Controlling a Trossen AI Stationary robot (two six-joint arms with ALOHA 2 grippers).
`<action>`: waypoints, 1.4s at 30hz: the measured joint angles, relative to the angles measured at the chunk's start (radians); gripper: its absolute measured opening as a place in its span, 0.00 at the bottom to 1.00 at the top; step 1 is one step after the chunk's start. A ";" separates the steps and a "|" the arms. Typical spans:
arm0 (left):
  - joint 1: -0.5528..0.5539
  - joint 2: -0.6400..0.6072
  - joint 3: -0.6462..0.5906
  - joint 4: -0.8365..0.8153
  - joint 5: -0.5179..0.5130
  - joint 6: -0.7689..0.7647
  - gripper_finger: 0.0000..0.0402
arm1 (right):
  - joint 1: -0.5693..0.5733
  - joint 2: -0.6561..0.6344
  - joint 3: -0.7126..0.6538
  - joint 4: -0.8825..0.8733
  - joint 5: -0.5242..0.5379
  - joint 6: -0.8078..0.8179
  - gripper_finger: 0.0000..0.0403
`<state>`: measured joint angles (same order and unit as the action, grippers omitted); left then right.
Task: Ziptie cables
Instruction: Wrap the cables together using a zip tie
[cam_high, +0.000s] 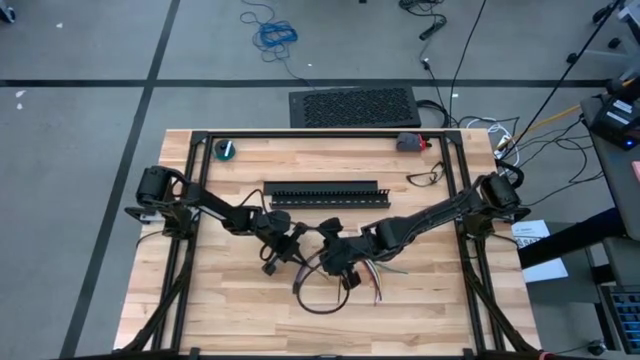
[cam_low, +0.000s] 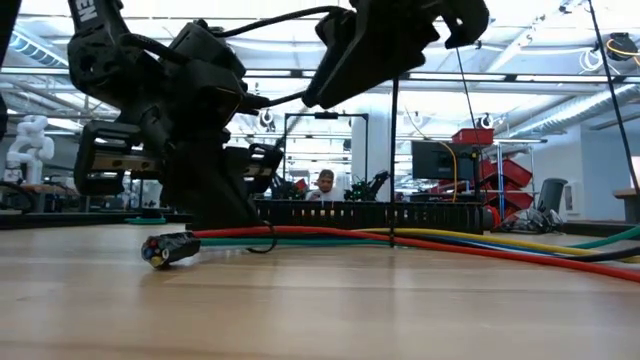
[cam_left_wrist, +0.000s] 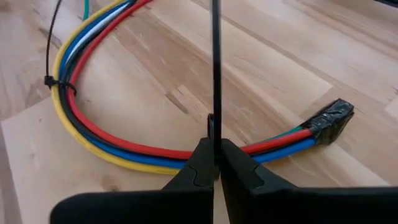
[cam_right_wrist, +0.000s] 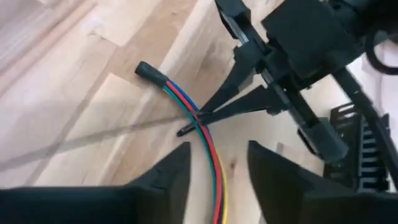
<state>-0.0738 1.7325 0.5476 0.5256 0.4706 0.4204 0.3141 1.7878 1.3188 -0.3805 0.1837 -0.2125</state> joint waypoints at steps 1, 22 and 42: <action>0.000 0.000 0.000 0.000 0.000 0.001 0.02 | 0.000 0.007 0.000 -0.001 0.004 0.018 0.44; -0.002 -0.008 -0.008 0.043 0.116 0.034 0.02 | -0.076 0.144 -0.199 0.538 -0.108 -0.107 0.35; 0.002 -0.010 -0.003 0.116 0.075 0.041 0.02 | -0.085 0.146 -0.204 0.669 -0.243 -0.200 0.20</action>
<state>-0.0715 1.7226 0.5444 0.6411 0.5453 0.4616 0.2291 1.9339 1.1145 0.2886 -0.0589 -0.4126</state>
